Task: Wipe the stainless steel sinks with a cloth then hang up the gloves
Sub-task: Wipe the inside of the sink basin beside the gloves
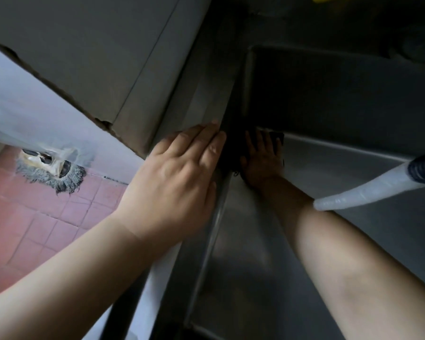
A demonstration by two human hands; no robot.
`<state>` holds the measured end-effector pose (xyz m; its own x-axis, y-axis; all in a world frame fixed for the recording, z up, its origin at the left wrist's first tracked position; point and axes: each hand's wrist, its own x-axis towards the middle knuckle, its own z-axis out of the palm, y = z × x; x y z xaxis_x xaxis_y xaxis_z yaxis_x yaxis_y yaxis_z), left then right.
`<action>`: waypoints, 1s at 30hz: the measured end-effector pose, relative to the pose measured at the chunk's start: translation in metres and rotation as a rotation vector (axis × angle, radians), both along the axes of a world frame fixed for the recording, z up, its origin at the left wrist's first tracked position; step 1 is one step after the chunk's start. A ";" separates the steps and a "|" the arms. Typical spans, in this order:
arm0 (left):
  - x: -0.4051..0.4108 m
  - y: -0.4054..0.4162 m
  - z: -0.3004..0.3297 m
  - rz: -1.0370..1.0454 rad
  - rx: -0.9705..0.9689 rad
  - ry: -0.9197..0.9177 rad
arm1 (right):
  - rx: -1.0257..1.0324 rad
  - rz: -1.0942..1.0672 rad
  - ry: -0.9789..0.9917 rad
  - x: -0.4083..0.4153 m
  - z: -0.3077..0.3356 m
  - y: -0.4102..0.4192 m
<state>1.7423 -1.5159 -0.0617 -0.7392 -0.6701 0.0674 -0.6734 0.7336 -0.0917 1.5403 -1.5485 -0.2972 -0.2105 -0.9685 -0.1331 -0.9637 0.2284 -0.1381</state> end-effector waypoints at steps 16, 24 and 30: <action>0.003 0.003 0.001 -0.033 -0.049 0.006 | 0.118 0.460 -0.015 0.116 0.017 0.202; 0.004 0.005 -0.003 -0.040 -0.038 -0.032 | 0.096 1.005 0.068 0.123 0.014 0.267; 0.002 0.007 0.002 -0.036 -0.035 -0.043 | 0.131 1.139 0.123 0.076 0.032 0.289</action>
